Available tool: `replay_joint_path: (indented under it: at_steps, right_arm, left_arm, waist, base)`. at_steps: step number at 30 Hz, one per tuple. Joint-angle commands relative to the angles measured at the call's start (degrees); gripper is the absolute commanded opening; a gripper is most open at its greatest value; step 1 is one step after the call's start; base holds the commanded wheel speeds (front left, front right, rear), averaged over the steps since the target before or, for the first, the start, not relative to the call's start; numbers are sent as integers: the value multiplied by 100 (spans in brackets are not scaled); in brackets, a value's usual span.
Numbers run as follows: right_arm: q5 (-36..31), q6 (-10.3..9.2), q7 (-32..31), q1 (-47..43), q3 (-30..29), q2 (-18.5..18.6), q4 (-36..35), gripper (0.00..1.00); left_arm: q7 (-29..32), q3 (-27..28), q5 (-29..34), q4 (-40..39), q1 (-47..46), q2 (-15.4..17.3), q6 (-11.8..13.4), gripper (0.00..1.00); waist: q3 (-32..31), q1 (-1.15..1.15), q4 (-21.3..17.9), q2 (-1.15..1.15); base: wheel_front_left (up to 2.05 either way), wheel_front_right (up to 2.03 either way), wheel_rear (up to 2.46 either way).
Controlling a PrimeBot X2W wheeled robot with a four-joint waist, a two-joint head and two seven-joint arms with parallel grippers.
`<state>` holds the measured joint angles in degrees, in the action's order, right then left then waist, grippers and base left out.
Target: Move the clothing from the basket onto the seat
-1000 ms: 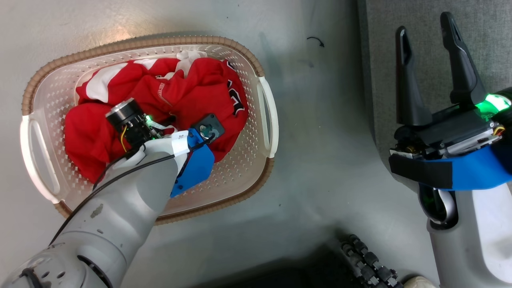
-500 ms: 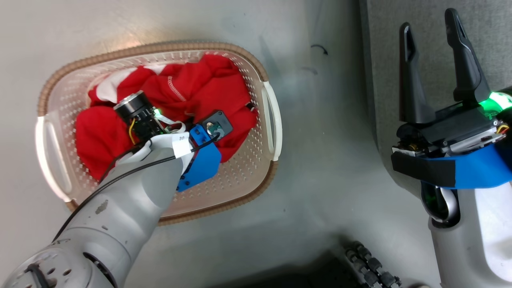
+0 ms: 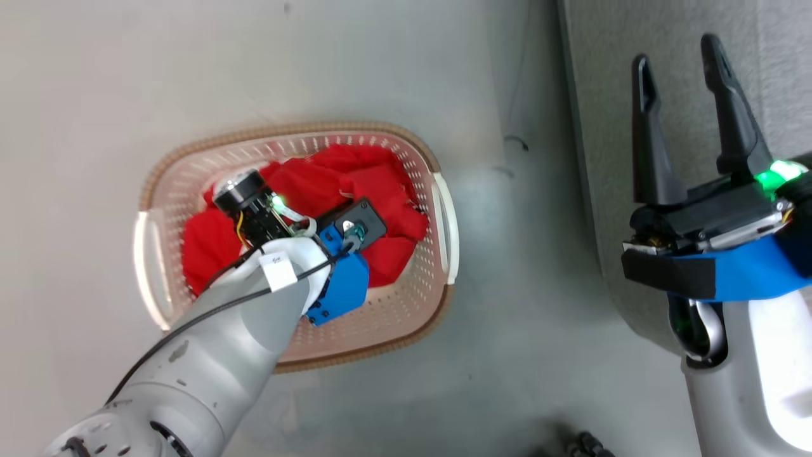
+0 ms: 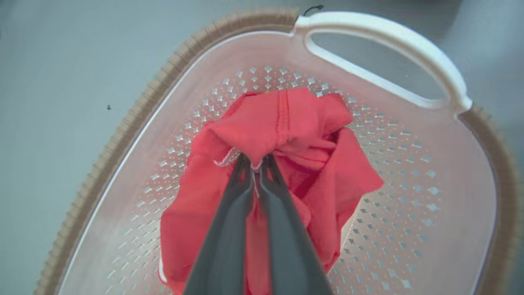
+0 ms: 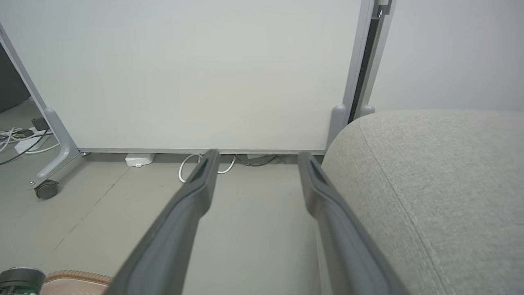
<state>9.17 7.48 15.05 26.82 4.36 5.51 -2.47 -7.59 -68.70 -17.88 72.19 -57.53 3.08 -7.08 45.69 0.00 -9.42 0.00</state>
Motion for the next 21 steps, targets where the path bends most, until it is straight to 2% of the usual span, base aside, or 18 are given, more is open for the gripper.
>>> replay_joint_path:
  at_steps: [1,8,17,21]
  right_arm:
    - [-25,3,20,-112,-31,35,49,100]
    - [-66,3,20,-407,-79,55,215,100]
    - [-156,3,20,-889,-172,35,412,100]
    - [-176,3,20,-1092,-220,9,494,100]
  left_arm:
    - [-137,28,-42,-45,86,-13,11,0]
    - [-607,106,-290,-310,367,-21,114,0]
    - [-768,522,-657,-937,632,-21,302,0]
    - [-767,892,-655,-1571,817,210,458,0]
  waist:
    - [-343,0,136,0]
    - [-1081,0,330,0]
    - [-2046,0,539,0]
    - [-2428,0,590,0]
  base:
    - [0,0,0]
    - [0,0,0]
    - [0,0,0]
    - [0,0,0]
